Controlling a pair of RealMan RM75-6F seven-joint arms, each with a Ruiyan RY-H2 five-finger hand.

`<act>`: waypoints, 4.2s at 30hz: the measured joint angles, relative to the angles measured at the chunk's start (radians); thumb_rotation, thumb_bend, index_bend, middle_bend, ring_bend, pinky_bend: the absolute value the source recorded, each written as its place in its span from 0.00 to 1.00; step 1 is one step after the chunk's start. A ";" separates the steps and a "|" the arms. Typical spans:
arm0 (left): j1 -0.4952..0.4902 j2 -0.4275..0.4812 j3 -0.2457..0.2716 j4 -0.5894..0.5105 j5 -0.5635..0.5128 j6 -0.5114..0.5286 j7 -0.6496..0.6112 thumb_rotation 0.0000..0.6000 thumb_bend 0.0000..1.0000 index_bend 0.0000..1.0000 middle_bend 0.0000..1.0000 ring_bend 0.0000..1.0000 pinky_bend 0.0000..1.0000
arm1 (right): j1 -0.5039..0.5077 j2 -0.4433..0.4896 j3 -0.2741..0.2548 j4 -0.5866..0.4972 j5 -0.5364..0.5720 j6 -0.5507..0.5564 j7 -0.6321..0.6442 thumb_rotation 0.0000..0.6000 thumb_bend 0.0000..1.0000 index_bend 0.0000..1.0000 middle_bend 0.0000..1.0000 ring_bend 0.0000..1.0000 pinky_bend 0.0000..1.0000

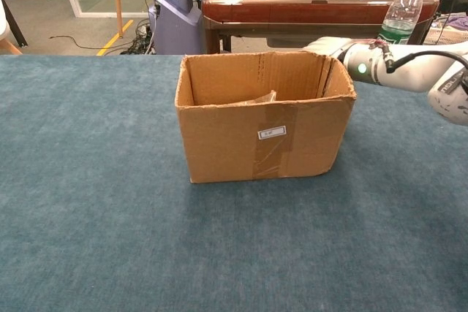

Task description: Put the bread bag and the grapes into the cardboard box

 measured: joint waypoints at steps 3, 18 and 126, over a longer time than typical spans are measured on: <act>0.001 0.001 0.002 -0.001 0.005 0.001 -0.001 1.00 0.00 0.15 0.12 0.11 0.30 | 0.005 -0.015 -0.003 0.021 -0.005 -0.009 0.006 1.00 0.12 0.32 1.00 0.97 0.90; 0.002 -0.001 0.003 -0.005 0.008 0.000 0.009 1.00 0.00 0.15 0.12 0.11 0.30 | -0.003 -0.043 0.017 0.070 0.012 -0.039 -0.055 1.00 0.25 0.64 1.00 0.98 0.91; -0.007 0.001 0.025 -0.019 0.054 -0.010 0.029 1.00 0.00 0.15 0.12 0.11 0.30 | -0.111 0.753 0.227 -1.672 0.797 0.409 -0.793 1.00 0.00 0.46 0.98 0.94 0.94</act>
